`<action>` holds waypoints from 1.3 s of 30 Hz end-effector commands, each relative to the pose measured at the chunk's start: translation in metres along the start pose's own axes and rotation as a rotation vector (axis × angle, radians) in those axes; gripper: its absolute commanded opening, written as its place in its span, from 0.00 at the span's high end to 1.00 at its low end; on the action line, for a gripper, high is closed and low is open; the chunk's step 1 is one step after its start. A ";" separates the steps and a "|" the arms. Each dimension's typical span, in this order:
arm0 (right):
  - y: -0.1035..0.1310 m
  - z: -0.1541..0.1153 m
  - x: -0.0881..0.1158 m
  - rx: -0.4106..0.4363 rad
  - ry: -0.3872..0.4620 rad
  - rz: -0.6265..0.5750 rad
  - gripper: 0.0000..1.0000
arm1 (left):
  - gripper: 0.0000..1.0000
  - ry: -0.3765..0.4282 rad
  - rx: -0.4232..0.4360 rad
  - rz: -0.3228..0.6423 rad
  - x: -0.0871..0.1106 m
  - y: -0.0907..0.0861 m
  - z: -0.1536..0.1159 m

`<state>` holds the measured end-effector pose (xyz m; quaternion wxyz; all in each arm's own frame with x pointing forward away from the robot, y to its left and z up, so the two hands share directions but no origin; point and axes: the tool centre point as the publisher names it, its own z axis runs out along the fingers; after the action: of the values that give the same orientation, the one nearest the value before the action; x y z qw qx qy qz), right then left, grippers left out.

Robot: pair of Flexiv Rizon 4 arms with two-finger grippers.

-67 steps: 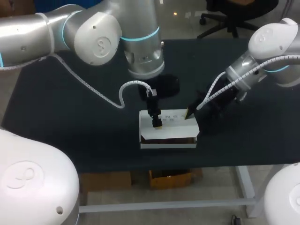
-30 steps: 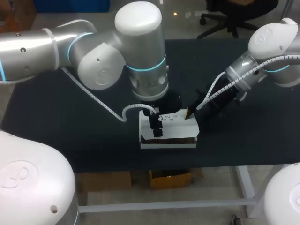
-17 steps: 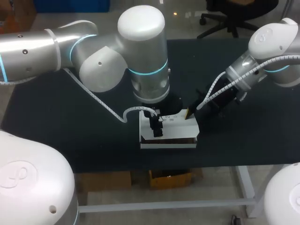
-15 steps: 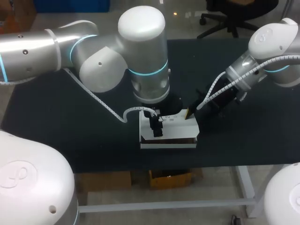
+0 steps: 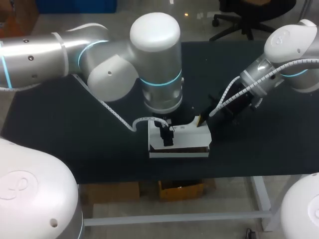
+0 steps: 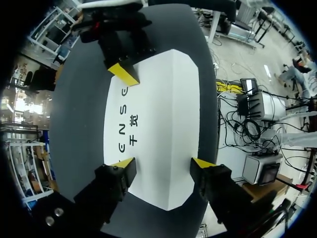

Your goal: Assemble the packaging by folding the flat box into shape, placing the metal phone stand inside, and closing the box properly

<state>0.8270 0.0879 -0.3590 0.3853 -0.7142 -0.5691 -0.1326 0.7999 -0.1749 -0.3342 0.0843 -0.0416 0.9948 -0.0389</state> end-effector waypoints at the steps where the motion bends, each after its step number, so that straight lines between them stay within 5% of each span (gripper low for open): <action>1: 0.002 0.000 -0.001 0.008 0.002 -0.001 0.63 | 0.30 -0.014 -0.009 -0.004 0.002 -0.003 0.002; 39: 0.001 0.002 0.001 0.019 0.002 -0.011 0.64 | 0.40 -0.174 -0.051 -0.018 -0.013 -0.007 0.011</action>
<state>0.8264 0.0901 -0.3593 0.3887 -0.7092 -0.5732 -0.1319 0.8159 -0.1754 -0.3413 0.1631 -0.0528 0.9850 -0.0179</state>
